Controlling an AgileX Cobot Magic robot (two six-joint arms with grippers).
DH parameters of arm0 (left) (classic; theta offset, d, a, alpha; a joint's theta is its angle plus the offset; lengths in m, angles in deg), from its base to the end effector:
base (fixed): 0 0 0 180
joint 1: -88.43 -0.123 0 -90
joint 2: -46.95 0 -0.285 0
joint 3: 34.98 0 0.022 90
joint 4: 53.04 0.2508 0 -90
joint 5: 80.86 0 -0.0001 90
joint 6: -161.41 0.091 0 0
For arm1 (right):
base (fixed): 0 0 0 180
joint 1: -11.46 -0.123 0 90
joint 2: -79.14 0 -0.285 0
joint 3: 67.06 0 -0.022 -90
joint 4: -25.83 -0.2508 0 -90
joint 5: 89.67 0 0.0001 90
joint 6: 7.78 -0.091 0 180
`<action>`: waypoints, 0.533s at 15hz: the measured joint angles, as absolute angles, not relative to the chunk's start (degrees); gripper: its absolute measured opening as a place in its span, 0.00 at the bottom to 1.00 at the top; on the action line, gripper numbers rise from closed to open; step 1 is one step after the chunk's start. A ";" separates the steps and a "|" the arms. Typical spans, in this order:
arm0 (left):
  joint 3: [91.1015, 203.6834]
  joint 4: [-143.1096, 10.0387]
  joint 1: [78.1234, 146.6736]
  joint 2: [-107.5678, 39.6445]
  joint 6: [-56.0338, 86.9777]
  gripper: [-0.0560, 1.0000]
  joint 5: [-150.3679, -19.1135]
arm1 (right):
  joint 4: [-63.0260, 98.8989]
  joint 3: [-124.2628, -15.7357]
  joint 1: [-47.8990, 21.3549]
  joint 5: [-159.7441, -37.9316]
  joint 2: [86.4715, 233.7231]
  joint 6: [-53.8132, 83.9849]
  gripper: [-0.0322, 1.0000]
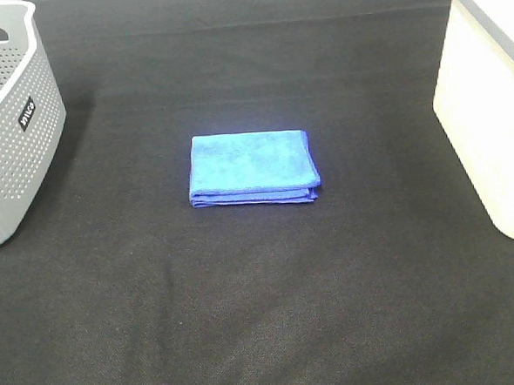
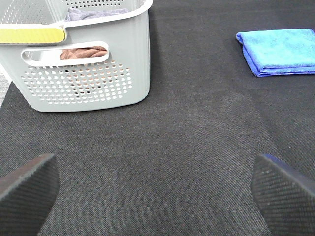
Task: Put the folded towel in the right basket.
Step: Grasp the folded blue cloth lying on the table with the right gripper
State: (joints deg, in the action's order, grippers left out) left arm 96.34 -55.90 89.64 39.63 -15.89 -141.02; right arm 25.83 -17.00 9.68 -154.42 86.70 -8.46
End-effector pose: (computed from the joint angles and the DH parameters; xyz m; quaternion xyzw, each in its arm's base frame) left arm -0.0056 -0.0038 0.2777 0.0299 0.8480 -0.0181 0.5288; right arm -0.0057 -0.0002 0.2646 -0.0084 0.8761 0.0103 0.4819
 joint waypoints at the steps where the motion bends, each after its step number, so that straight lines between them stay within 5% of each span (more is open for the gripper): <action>1: 96.34 -55.90 89.64 39.63 -15.89 0.99 -141.02 | 25.83 -17.00 9.68 -154.42 86.70 -8.46 0.98; 8: 96.34 -55.90 89.64 39.63 -15.89 0.99 -141.02 | 25.83 -17.00 9.68 -152.47 86.70 -8.46 0.98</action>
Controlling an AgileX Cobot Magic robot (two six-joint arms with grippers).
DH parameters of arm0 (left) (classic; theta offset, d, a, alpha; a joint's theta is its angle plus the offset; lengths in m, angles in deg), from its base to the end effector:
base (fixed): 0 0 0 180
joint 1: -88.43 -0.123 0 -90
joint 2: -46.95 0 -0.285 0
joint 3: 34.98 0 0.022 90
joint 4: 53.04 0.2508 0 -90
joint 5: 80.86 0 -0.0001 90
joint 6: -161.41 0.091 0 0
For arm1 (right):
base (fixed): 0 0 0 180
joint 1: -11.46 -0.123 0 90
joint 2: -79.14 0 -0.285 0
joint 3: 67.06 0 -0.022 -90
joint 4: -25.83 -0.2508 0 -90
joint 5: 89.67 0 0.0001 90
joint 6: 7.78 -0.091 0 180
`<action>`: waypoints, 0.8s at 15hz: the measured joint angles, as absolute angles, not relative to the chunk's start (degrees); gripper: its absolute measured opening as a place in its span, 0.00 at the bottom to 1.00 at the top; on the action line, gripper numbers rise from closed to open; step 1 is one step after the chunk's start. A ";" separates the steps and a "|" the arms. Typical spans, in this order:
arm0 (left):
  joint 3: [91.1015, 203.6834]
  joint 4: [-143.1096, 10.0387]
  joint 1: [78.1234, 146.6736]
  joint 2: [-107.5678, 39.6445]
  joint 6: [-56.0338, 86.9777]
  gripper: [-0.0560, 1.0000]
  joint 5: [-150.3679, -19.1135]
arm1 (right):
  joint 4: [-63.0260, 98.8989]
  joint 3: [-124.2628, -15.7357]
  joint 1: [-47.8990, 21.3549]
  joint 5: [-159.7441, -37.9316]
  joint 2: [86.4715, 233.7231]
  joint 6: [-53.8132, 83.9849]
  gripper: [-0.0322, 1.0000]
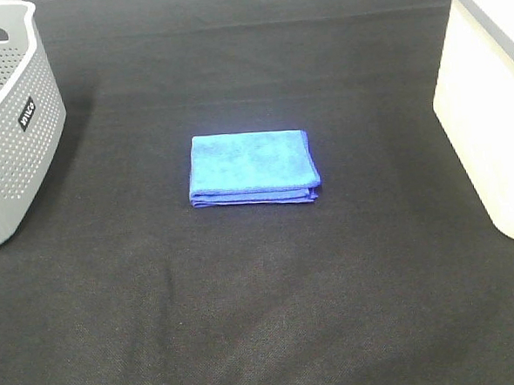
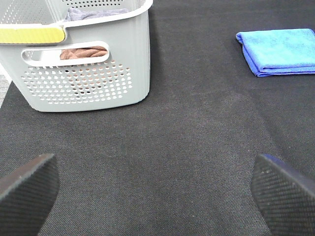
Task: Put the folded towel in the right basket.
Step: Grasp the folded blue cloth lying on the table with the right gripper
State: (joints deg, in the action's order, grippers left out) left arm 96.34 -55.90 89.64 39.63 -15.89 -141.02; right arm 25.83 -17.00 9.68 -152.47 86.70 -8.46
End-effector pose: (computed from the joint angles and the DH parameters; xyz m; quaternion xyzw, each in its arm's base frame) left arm -0.0056 -0.0038 0.2777 0.0299 0.8480 -0.0181 0.5288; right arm -0.0041 -0.0001 0.2672 -0.0083 0.8678 0.0107 0.4967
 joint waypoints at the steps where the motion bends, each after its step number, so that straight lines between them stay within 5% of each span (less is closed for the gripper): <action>1: 96.34 -55.90 89.64 39.63 -15.89 0.99 -141.02 | 25.83 -17.00 9.68 -152.47 86.70 -8.46 0.98; 12: 96.34 -55.62 90.21 39.63 -15.26 0.99 -141.02 | 25.43 -17.00 9.68 -152.07 86.70 -8.46 0.98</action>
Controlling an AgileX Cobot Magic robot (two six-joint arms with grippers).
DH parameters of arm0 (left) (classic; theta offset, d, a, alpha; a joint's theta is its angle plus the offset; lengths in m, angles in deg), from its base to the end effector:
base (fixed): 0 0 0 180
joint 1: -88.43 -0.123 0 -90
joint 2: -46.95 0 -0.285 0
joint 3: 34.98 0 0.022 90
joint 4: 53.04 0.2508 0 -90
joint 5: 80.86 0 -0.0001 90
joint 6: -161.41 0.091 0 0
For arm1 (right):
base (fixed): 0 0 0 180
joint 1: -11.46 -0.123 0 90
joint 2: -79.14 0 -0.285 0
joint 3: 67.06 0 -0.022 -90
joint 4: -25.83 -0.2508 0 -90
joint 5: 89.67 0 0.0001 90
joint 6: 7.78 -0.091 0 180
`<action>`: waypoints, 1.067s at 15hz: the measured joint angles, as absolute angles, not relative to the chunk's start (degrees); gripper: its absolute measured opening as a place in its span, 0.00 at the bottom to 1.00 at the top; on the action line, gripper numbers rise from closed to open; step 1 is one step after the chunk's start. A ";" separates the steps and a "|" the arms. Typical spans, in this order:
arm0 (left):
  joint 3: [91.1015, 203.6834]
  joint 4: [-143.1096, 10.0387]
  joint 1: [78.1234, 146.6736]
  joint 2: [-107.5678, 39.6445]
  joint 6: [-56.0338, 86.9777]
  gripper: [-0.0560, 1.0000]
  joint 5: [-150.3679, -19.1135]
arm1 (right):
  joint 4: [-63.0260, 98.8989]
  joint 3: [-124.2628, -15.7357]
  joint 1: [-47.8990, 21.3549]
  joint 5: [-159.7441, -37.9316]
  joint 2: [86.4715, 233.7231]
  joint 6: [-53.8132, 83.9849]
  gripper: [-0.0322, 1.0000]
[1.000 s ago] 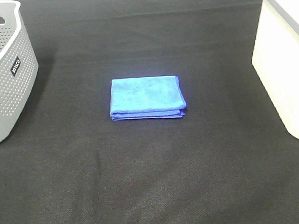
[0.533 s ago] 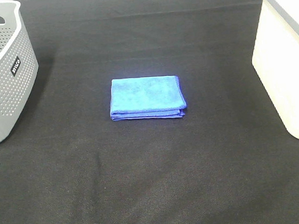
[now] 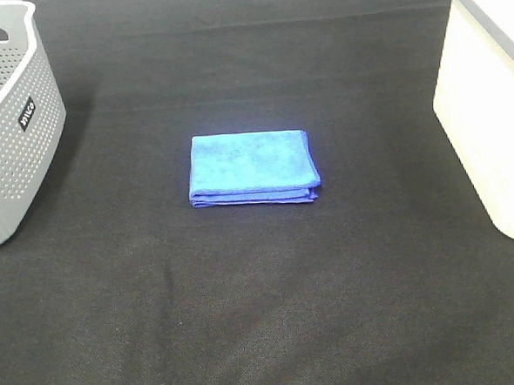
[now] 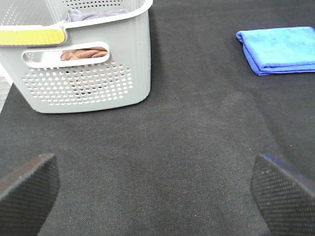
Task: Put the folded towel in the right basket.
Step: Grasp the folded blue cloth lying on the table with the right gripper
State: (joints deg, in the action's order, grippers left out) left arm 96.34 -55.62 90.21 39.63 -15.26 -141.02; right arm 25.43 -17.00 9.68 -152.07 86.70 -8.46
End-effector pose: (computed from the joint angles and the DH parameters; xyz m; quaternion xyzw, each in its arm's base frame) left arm -0.0056 -0.0034 0.2777 0.0386 0.8477 -0.0153 0.5289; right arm -0.0038 0.0004 0.2678 -0.0085 0.8661 0.0142 0.4997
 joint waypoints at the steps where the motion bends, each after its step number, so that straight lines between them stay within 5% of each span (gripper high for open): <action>1: 96.34 -55.56 90.56 39.63 -15.21 0.99 -141.02 | 25.03 -17.00 9.68 -152.07 86.70 -8.46 0.98; 16: 96.34 -55.44 90.73 39.63 -15.21 0.99 -141.02 | 25.14 -16.02 9.68 -152.87 86.70 -6.69 0.98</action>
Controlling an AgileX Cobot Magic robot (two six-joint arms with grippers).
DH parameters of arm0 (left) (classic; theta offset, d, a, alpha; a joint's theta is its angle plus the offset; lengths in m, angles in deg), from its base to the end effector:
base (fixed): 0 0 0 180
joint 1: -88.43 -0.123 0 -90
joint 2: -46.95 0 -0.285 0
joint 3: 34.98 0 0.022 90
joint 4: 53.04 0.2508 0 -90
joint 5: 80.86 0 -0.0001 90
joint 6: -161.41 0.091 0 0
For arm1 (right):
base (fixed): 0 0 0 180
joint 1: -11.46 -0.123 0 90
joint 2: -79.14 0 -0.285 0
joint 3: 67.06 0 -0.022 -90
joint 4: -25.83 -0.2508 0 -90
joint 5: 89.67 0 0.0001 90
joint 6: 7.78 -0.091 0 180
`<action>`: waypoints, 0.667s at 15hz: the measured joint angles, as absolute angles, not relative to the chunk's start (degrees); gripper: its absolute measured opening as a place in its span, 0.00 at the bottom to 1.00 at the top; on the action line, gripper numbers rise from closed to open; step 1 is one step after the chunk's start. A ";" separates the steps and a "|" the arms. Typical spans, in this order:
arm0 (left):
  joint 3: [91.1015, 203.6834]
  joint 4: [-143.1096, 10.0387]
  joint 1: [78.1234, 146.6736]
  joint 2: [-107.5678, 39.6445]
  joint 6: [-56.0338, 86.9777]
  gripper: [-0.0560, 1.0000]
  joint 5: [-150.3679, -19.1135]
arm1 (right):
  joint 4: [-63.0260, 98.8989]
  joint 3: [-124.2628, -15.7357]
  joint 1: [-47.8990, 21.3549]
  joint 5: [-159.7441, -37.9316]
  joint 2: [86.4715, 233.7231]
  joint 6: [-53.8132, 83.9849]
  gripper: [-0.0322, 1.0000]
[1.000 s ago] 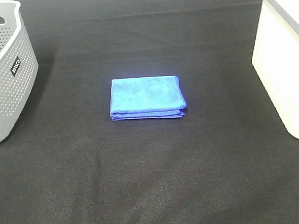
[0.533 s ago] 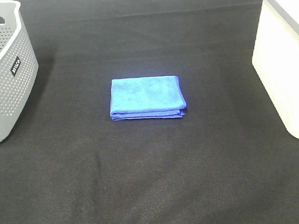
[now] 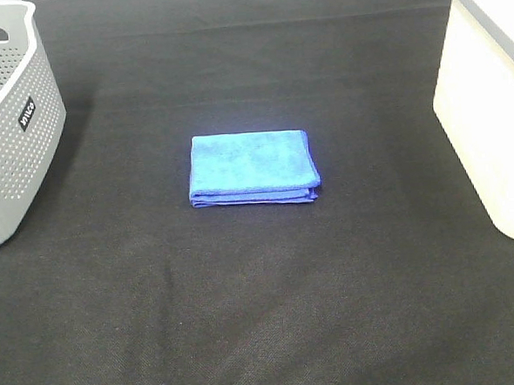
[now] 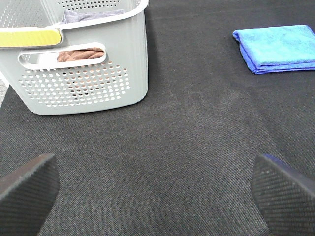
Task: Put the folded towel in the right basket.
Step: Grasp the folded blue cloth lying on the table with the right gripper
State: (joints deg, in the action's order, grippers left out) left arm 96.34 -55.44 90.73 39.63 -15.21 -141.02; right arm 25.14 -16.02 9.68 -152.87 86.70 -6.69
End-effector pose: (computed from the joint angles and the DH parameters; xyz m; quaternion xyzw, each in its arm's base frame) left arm -0.0056 -0.0031 0.2776 0.0428 0.8475 -0.0159 0.5288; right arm -0.0027 0.0009 0.2619 -0.0221 0.8735 0.0089 0.4863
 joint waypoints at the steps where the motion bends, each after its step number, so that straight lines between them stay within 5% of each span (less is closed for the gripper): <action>1: 96.34 -55.44 90.73 39.63 -15.21 0.99 -141.02 | 25.14 -16.02 9.68 -152.87 86.70 -6.69 0.98; 10: 96.34 -55.90 90.73 39.63 -15.21 0.99 -141.02 | 25.14 -16.02 9.68 -152.87 86.70 -6.69 0.98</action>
